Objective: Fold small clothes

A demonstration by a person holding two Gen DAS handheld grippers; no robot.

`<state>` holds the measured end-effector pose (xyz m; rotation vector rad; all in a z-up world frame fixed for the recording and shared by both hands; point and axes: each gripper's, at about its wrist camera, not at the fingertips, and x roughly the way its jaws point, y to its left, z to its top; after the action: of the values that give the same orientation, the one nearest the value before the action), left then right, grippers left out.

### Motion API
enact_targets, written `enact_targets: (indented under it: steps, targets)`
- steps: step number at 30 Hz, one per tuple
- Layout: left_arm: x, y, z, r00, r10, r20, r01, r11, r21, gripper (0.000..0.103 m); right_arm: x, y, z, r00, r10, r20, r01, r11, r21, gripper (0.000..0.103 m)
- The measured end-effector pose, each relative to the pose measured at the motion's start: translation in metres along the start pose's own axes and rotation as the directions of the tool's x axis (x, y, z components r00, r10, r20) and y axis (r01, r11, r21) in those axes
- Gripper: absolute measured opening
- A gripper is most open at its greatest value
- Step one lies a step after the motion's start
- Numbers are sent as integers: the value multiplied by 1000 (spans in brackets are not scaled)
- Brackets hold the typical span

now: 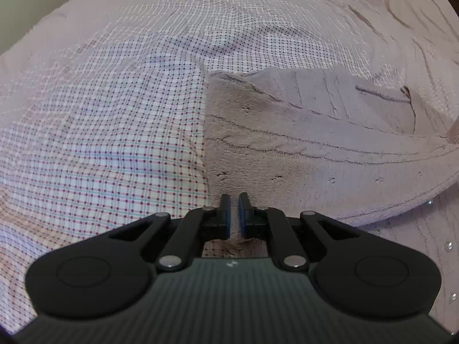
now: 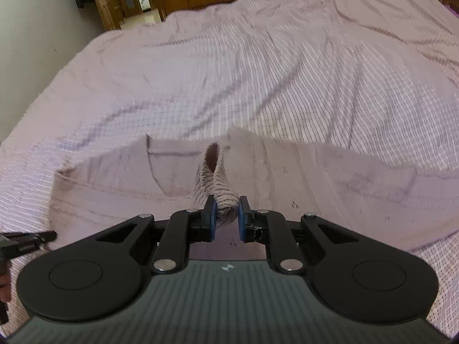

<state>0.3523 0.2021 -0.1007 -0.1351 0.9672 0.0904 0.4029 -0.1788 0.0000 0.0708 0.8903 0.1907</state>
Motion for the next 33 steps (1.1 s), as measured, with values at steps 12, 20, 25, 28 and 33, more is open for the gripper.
enact_targets:
  steps: [12,20,25,28,33]
  targets:
    - [-5,-6,-7,999,36,28,-37,998,41,8,48,-45,-76,995,1,-97,9,994,109,16]
    - [-6,-11,-10,997,63,40,-66,995,69,8,37,-60,-75,994,-52,-101,63,992,113,16]
    - [-8,-8,-8,998,57,34,-59,997,58,8,29,-76,-77,993,-58,-106,74,986,151,16]
    - [-21,-4,-4,999,32,41,-33,999,24,10,19,-78,-68,997,-47,-66,58,982,182,16]
    - [-40,1,9,995,-26,96,28,999,-18,10,15,-77,-43,999,25,34,-33,970,239,18]
